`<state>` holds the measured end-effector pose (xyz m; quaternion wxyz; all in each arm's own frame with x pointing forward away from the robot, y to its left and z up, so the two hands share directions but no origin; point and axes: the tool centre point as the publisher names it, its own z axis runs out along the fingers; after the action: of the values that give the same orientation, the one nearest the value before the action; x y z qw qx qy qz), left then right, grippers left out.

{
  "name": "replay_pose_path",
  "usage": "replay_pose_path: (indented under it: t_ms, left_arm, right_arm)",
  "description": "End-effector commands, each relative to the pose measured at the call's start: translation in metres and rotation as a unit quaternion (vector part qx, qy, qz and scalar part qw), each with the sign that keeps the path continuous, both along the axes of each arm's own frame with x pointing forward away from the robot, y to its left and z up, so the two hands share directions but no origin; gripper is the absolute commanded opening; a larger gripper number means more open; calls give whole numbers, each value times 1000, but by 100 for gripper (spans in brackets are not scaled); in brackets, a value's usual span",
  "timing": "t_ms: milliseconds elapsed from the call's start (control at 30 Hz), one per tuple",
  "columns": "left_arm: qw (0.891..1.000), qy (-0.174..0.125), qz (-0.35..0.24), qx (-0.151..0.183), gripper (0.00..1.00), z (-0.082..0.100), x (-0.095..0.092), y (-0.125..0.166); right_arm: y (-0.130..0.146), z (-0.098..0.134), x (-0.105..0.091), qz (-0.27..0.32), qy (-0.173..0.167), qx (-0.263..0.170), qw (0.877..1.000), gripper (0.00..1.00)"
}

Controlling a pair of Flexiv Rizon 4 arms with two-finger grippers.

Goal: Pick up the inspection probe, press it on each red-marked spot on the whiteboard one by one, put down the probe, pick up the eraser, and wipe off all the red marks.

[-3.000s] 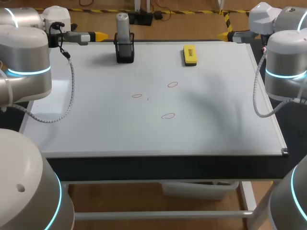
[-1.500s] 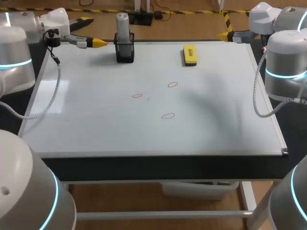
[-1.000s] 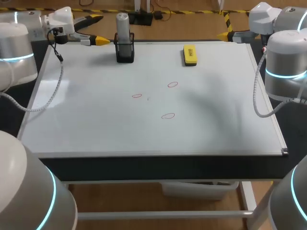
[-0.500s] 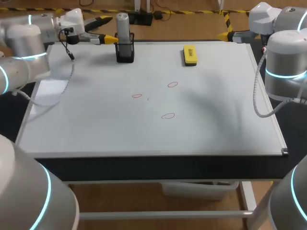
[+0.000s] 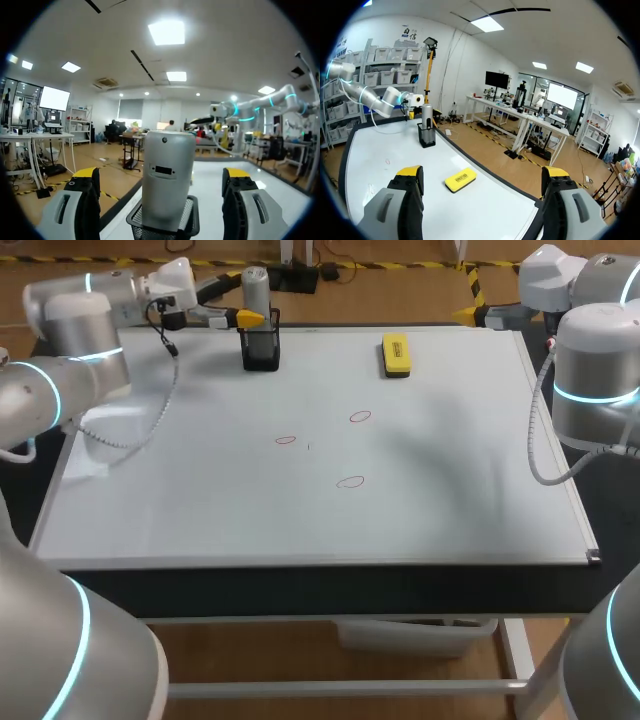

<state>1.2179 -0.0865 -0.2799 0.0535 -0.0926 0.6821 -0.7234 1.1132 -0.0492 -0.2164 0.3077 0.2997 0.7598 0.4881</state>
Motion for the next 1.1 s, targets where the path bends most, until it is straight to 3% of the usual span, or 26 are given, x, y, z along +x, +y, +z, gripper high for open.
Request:
replay_pose_path:
  t_ms: [33, 833, 900, 967, 1100]
  left_arm:
    - [994, -7, -110, -7, 100, -6, 15, -8]
    - [992, -17, -123, -1, 98, 6, 17, -19]
    - [992, -18, -124, -1, 44, 6, 17, -19]
    - [992, -19, -126, -3, 0, 7, 17, -19]
    - [991, -24, -130, -3, 0, 11, 11, -17]
  right_arm:
    - [-1, 0, 0, 1, 1, 0, 1000, 100]
    - [-1, 0, 0, 1, 1, 0, 1000, 100]
    - [-1, 0, 0, 1, 1, 0, 1000, 100]
    - [-1, 0, 0, 1, 1, 0, 1000, 100]
    - [-1, 0, 0, 1, 1, 0, 1000, 100]
